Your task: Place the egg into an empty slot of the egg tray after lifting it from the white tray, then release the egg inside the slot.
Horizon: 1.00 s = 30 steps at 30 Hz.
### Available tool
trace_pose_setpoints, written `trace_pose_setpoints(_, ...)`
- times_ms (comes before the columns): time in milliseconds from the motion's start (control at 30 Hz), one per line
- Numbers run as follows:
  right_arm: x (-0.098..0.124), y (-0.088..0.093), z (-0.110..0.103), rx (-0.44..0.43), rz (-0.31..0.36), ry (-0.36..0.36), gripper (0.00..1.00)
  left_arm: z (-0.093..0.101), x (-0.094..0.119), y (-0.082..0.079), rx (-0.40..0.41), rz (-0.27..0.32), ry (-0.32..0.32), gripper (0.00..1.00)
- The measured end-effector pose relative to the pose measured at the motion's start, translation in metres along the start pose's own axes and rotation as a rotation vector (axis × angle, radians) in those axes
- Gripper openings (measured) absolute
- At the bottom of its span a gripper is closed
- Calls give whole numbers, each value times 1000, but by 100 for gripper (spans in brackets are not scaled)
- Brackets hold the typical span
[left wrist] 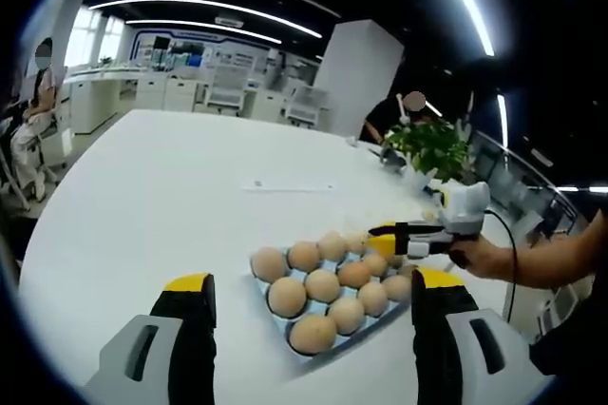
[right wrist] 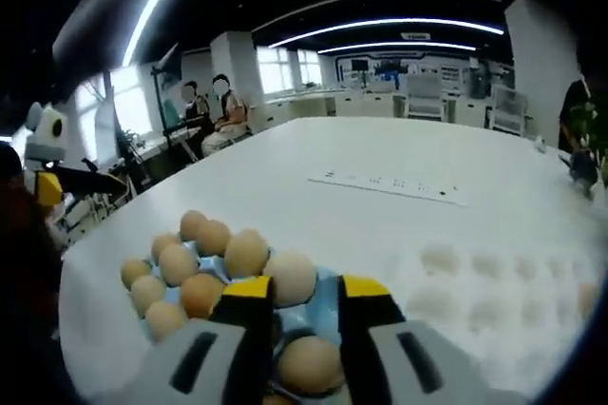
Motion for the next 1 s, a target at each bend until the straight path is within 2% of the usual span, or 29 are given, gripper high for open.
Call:
trace_pose_setpoints(133, 12, -5, 22, -67, 46, 59, 25, -1, 0, 0, 0, 0, -1, 85)
trace_pose_setpoints(233, 19, 0, 44, -23, 21, 128, 25, -3, -1, -1, 4, 2, -11, 85)
trace_pose_setpoints(333, 29, 6, 62, -40, 16, 161, 25, -3, -2, -1, 4, 2, -10, 85)
trace_pose_setpoints(600, 45, 11, 94, -35, 13, 249, 25, -1, -4, 0, 4, -6, -8, 85)
trace_pose_setpoints(833, 73, 17, 142, -51, 25, 403, 25, -3, -5, -2, 2, -6, -18, 85)
trace_pose_setpoints(1000, 93, 17, 167, -62, 48, 502, 25, -2, -7, -2, 2, -12, -16, 85)
Point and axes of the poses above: the point that each gripper's makers call its tool centre point, and the gripper's own axes: x roughly backward along the fingers, z roughly to its right, y roughly out of its underside, the point moved 3 cm from there along x, roughly backward along the fingers, and after that the axes turned 1 degree about y, right-handed, at the moved point
